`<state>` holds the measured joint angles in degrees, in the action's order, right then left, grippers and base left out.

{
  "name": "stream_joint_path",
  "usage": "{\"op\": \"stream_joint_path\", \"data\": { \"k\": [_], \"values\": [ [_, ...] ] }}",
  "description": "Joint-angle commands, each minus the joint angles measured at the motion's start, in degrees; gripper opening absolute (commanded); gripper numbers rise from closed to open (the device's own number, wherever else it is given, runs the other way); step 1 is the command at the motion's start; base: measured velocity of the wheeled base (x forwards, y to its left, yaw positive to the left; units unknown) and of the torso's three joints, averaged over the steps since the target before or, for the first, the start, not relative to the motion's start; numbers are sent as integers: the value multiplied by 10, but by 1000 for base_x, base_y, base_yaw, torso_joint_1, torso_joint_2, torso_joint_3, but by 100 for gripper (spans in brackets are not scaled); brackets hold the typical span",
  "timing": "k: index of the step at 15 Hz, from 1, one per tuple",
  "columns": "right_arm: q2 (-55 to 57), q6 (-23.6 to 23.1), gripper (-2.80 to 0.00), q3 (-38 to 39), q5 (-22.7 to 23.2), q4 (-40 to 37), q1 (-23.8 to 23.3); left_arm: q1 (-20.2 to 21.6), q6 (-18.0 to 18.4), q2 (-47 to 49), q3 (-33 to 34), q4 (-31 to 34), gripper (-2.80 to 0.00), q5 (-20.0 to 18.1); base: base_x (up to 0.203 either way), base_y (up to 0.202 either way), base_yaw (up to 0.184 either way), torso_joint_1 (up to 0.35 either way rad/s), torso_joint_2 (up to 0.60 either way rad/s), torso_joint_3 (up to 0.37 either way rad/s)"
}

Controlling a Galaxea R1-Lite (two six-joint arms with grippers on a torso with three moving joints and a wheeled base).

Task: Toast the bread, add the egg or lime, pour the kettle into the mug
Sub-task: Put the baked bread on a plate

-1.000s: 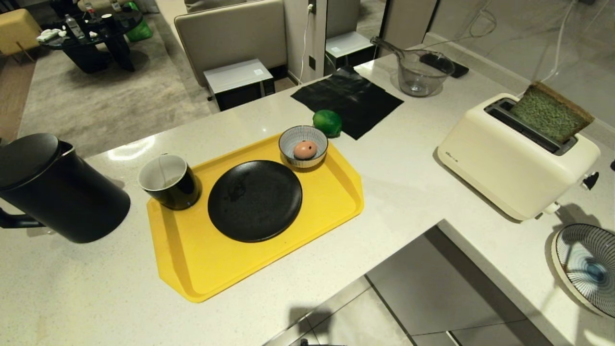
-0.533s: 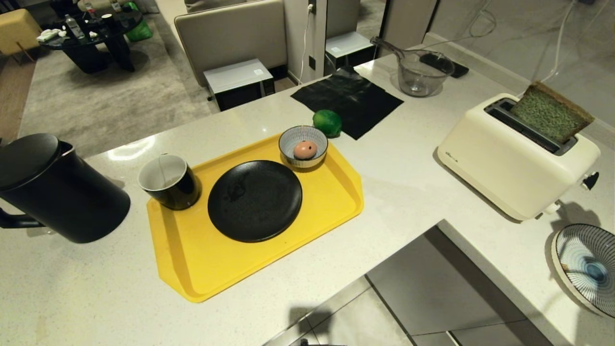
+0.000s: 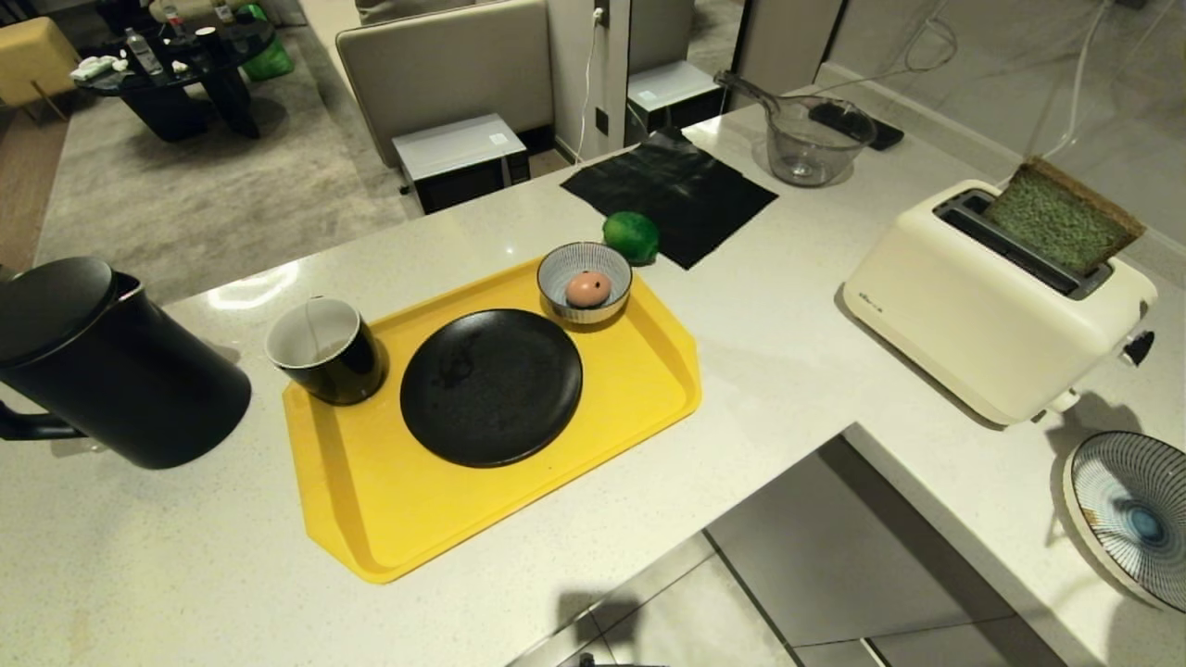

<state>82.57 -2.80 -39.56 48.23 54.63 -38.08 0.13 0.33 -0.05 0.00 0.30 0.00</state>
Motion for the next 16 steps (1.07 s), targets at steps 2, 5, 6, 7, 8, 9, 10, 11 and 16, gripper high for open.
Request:
{"op": "stream_joint_path", "data": {
  "k": [2, 5, 6, 7, 8, 9, 10, 11, 16],
  "values": [
    [-10, 6, -280, 5, 1, -3, 6, 0, 0, 0, 1, 1, -280, 0, 0, 0, 0, 0, 0, 0],
    [-14, 6, 0, 12, 1, -5, 6, 0, 0, 0, 1, 0, -280, 0, 0, 0, 0, 0, 0, 0],
    [-17, 5, 0, 12, 1, -5, 6, 0, 0, 0, 0, 1, -280, 0, 0, 0, 0, 0, 0, 0],
    [-20, 3, 0, 12, 1, -6, 7, 0, 0, 0, 1, 1, -280, 0, 0, 0, 0, 0, 0, 0],
    [-21, 0, 0, 9, 0, -5, 10, 0, 0, 0, 0, 0, -280, 0, 0, 0, 0, 0, 0, 0],
    [-23, -4, 0, 8, -5, -5, 11, 0, 0, 0, 1, 1, -280, 0, 0, 0, 0, 0, 0, 0],
    [-24, -16, 0, 8, -22, -5, 12, 0, 0, 0, 1, 0, -280, 0, 0, 0, 0, 0, 0, 0],
    [-24, -33, 0, 10, -47, -6, 16, 0, 0, 0, 0, 0, -280, 0, 0, 0, 0, 0, 0, 0],
    [14, -71, 0, 17, -107, -7, 55, 0, 0, 0, 0, 0, -280, 0, 0, 0, 0, 0, 0, 0]
  ]
}}
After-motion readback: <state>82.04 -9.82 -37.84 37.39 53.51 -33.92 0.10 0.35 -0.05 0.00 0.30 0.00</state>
